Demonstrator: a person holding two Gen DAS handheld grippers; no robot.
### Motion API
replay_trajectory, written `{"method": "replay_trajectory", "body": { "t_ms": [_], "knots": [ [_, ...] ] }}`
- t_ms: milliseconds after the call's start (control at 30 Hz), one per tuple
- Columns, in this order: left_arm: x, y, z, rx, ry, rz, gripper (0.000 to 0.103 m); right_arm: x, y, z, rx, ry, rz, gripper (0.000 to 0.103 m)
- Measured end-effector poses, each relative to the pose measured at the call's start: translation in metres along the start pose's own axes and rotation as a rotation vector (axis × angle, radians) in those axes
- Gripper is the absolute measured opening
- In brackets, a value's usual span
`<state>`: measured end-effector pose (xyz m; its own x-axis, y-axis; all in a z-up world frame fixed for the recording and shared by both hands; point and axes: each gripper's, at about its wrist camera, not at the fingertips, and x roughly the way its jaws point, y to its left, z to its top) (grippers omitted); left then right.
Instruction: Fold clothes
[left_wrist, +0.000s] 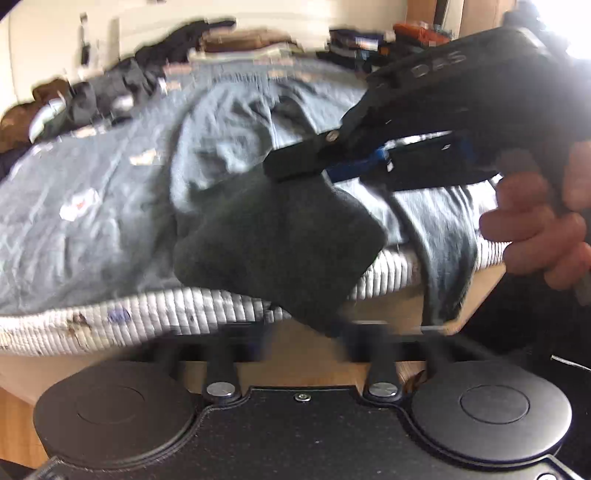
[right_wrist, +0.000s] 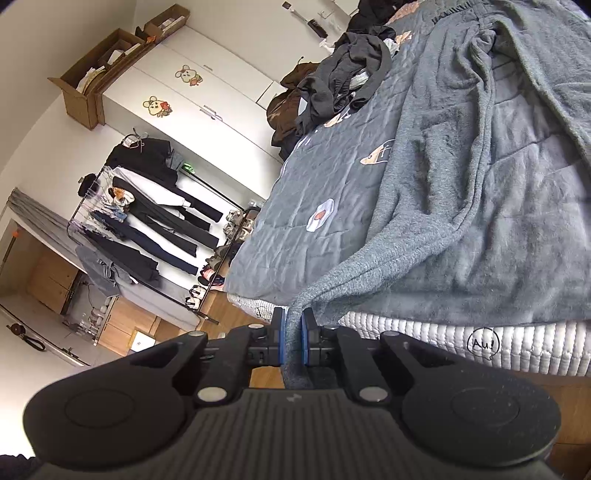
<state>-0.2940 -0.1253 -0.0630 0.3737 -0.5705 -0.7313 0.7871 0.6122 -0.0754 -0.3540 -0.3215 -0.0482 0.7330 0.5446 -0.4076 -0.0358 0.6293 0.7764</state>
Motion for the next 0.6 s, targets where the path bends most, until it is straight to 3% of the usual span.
{"method": "replay_trajectory", "body": {
  "t_ms": [300,467,600],
  "knots": [
    [-0.054,0.022,0.019,0.132,0.022,-0.017,0.01,-0.002,-0.002,-0.008,-0.053,0.05,-0.068,0.008],
    [-0.069,0.031,0.065,0.247,0.017,-0.03,0.01,0.001,0.005,-0.012,-0.075,0.074,-0.049,0.008],
    [-0.052,0.034,0.114,0.329,0.024,-0.032,0.01,-0.002,0.012,0.006,-0.063,0.036,-0.01,0.008]
  ]
}}
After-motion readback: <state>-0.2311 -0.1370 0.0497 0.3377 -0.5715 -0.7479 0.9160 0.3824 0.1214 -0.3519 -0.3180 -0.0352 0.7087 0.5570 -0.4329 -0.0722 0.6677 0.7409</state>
